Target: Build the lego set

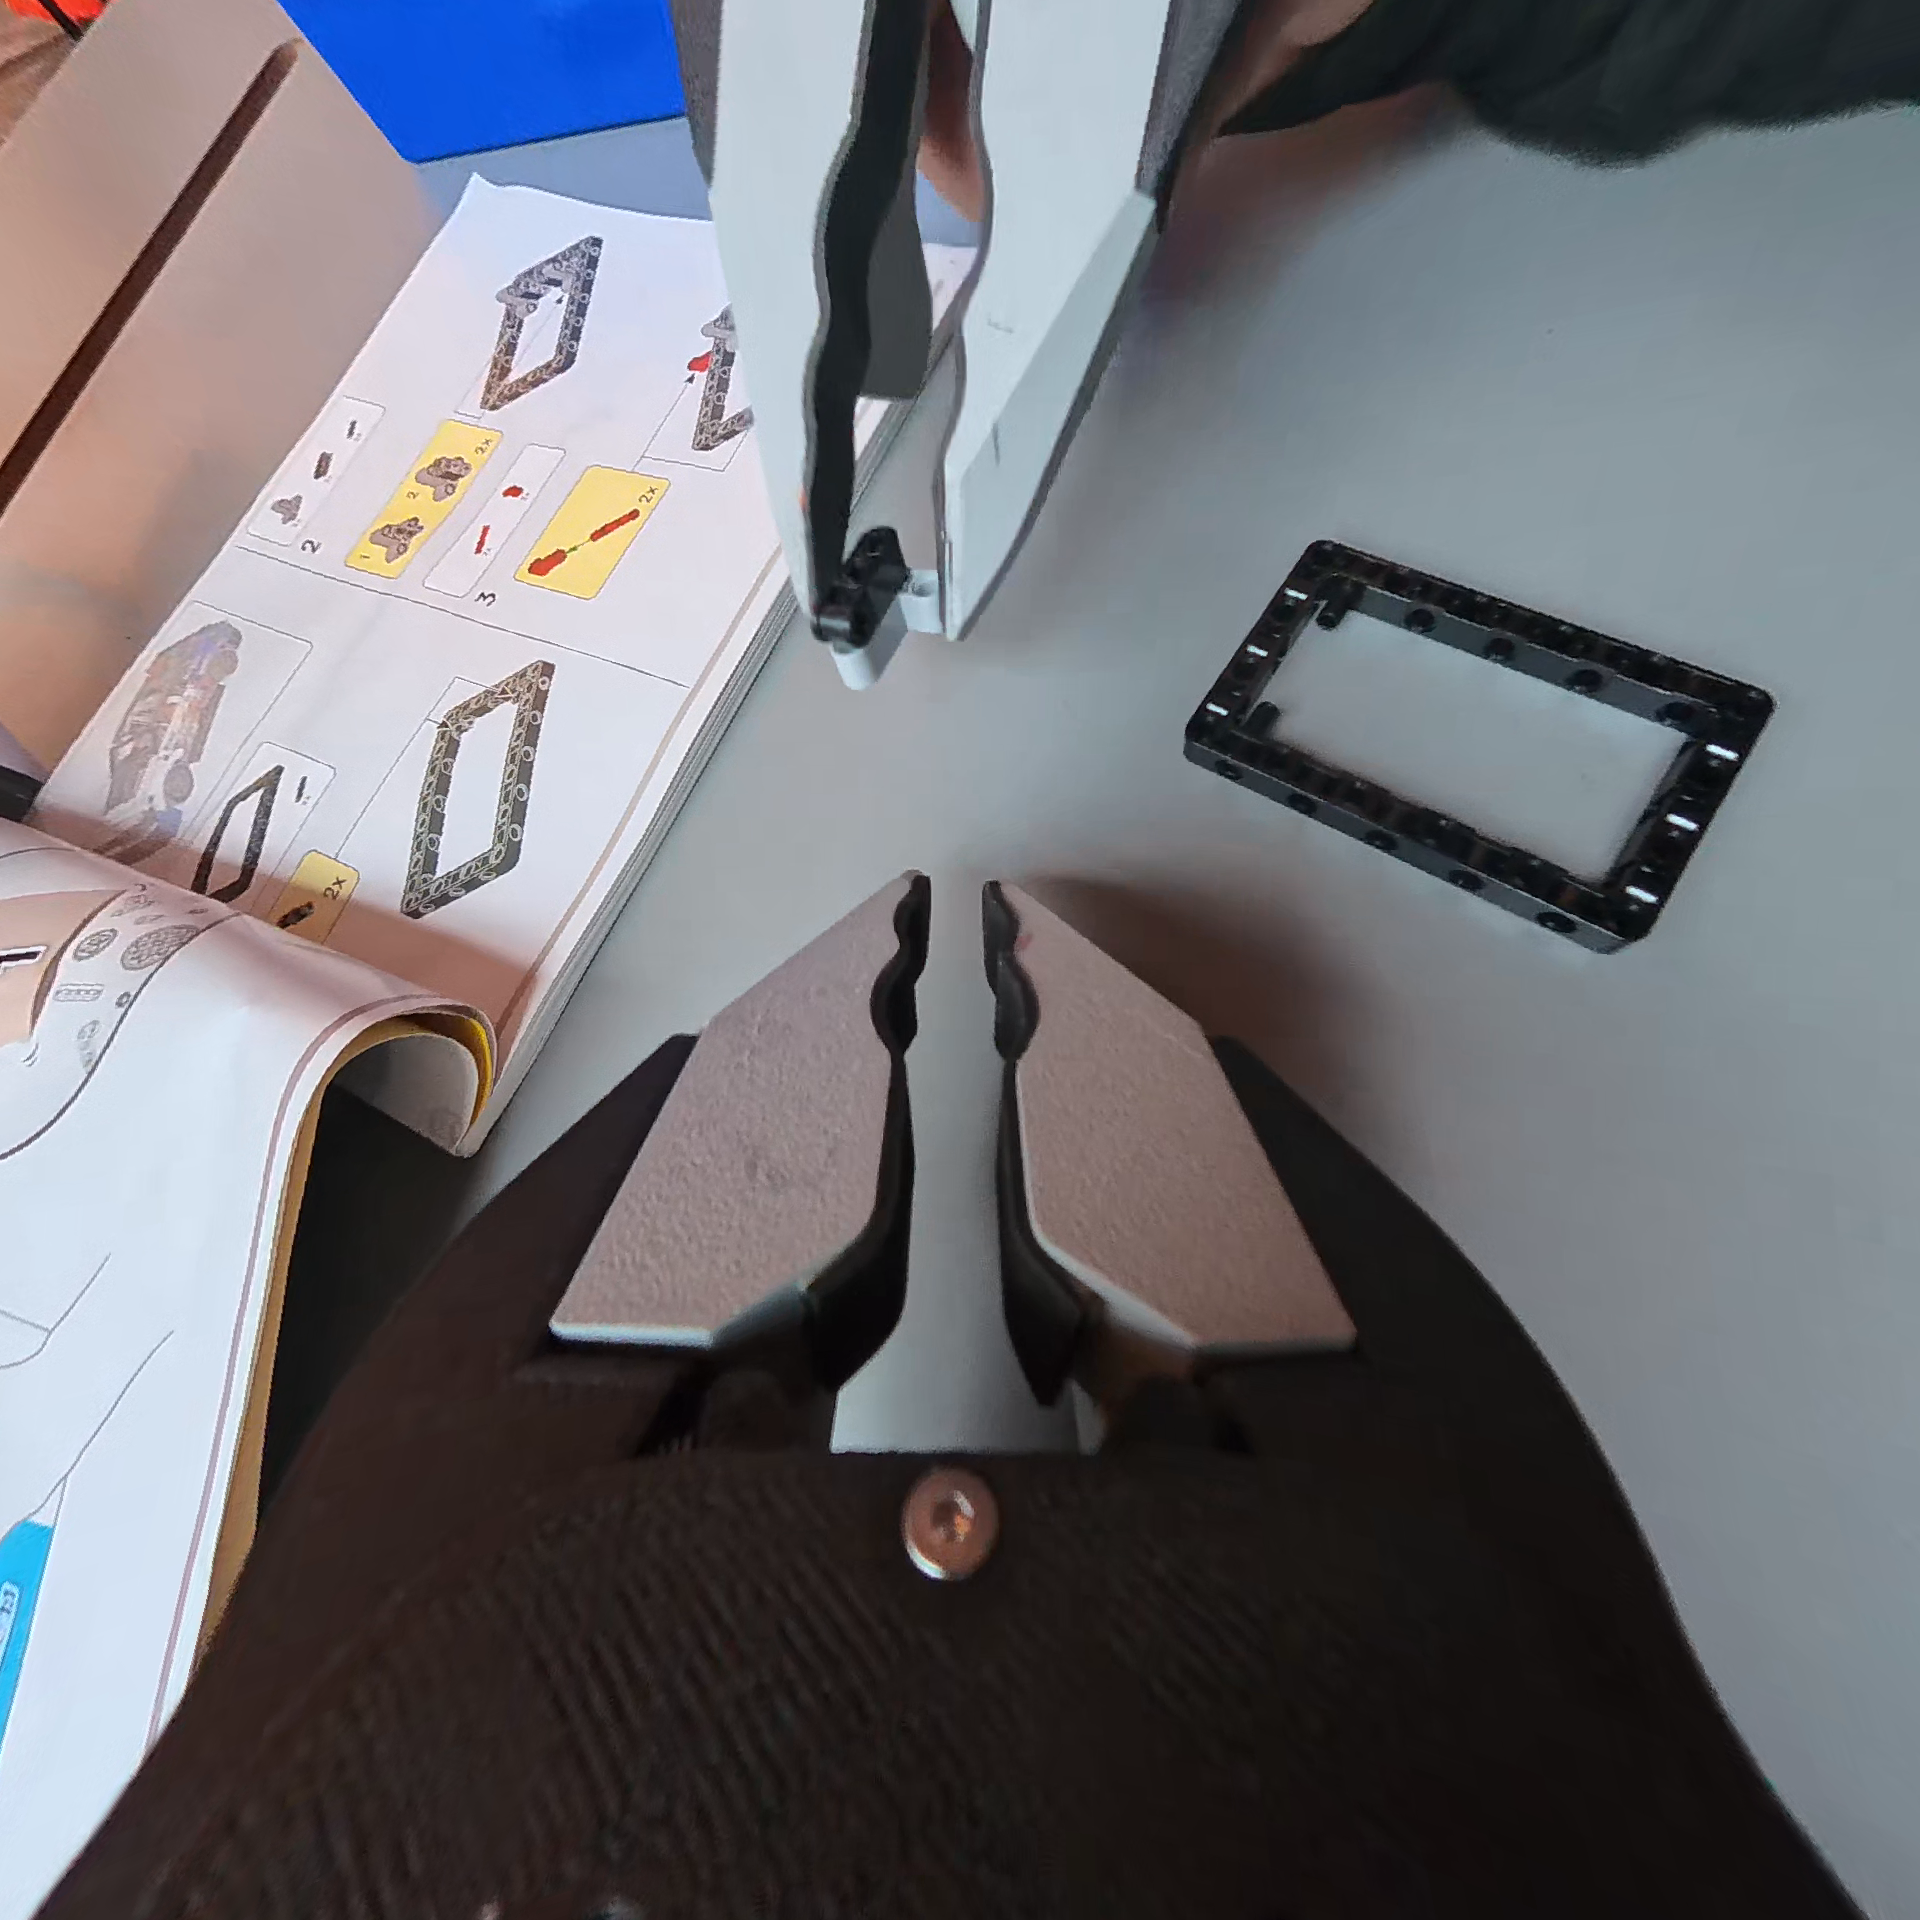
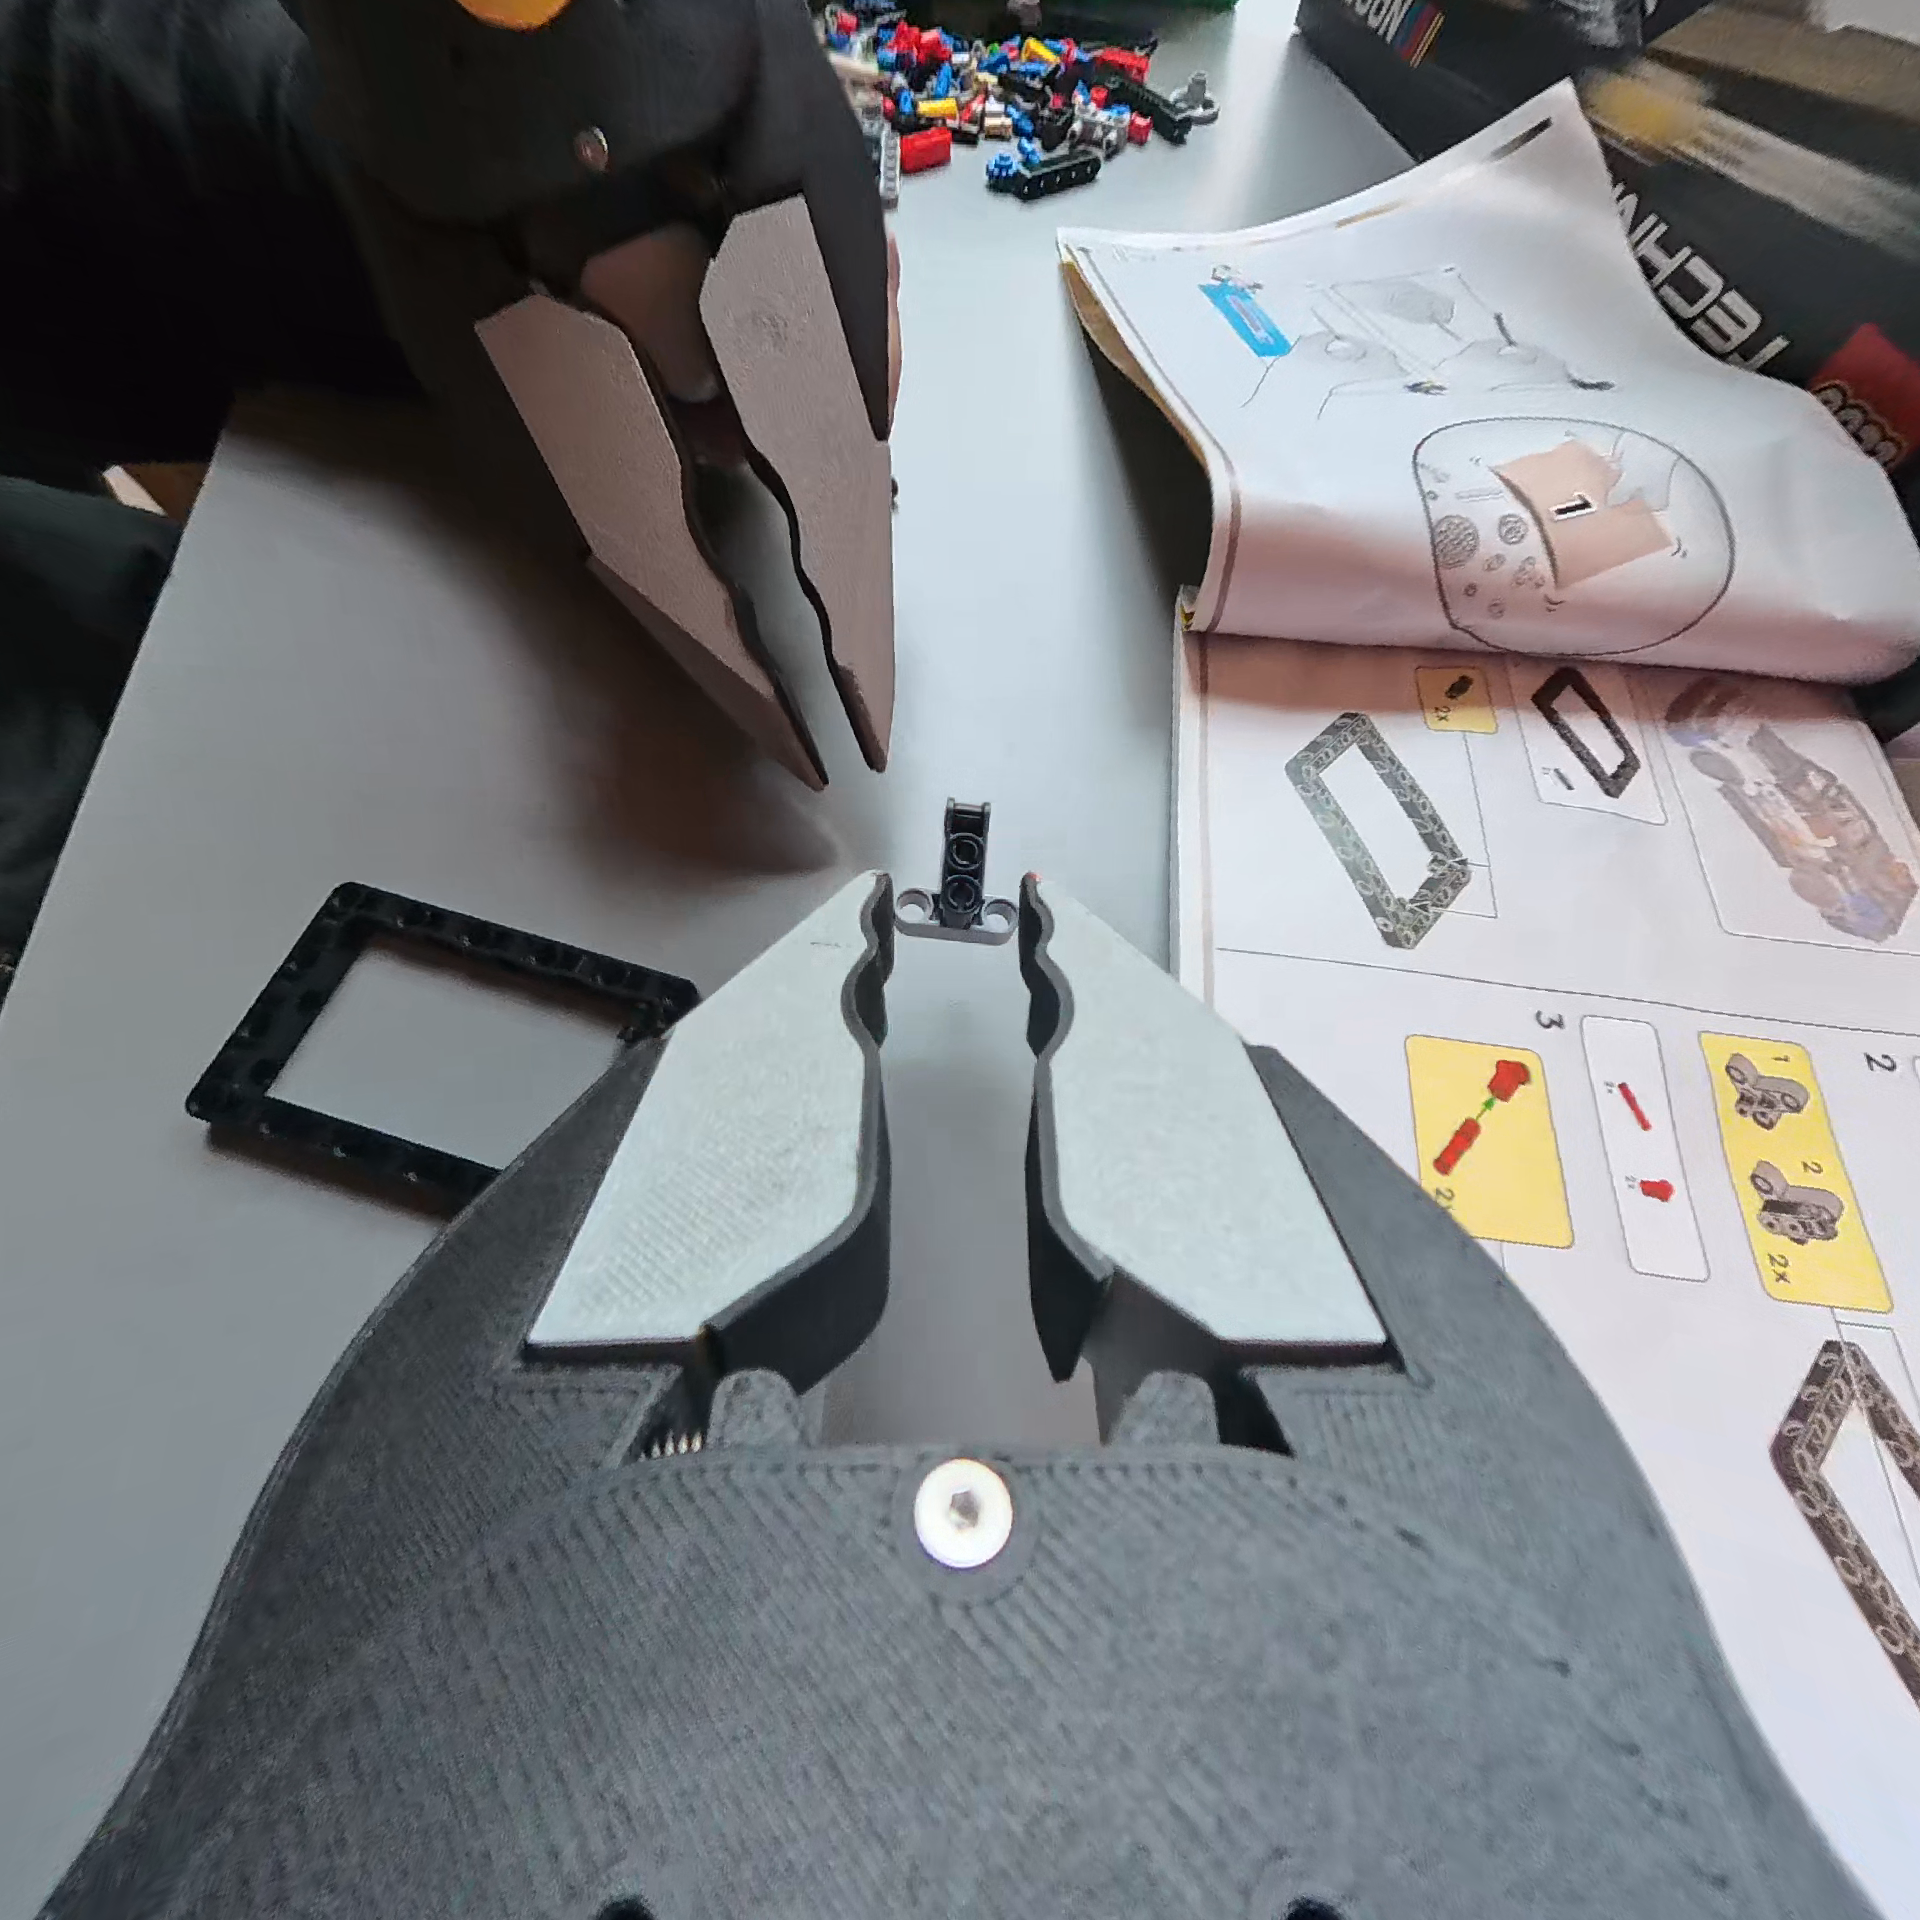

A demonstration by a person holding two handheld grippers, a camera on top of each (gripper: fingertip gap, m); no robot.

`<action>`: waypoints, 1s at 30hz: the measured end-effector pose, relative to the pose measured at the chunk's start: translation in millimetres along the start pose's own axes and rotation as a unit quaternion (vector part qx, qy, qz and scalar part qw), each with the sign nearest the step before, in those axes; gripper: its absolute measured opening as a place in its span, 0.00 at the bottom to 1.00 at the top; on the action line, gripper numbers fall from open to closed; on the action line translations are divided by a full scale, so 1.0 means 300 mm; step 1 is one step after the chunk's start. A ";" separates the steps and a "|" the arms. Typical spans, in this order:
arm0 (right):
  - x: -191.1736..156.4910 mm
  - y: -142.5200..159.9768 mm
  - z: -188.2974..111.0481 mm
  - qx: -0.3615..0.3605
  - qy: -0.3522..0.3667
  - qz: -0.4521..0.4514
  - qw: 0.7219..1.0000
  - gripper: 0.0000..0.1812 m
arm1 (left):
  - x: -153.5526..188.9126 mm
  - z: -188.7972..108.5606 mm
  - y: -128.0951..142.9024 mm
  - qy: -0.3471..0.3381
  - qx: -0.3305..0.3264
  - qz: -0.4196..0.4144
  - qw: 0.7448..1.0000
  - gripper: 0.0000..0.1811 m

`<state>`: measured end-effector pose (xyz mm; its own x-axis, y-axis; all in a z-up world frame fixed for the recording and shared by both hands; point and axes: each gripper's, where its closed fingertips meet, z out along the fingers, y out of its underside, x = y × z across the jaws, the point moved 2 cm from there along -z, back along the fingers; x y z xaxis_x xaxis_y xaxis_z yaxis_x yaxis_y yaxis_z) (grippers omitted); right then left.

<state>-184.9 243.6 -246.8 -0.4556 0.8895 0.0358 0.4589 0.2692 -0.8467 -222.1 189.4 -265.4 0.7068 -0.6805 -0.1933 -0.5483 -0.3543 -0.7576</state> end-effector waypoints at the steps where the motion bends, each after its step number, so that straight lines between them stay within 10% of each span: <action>1: -0.001 0.007 0.006 -0.006 0.000 -0.002 1.000 0.11 | -0.001 0.000 0.002 -0.001 -0.002 -0.001 1.000 0.04; 17: 0.008 0.104 0.059 -0.092 0.016 -0.026 0.995 0.11 | -0.079 -0.184 -0.060 -0.018 0.071 -0.066 0.995 0.05; 30: 0.002 0.049 0.026 -0.033 0.001 -0.021 0.999 0.19 | -0.078 -0.507 0.301 -0.091 -0.048 -0.179 0.978 0.05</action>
<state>-184.5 245.2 -263.4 -0.4735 0.8779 0.0712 0.4888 0.3292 -0.8079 -356.1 75.9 -234.5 0.9241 -0.3799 -0.0400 -0.2841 -0.6134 -0.7369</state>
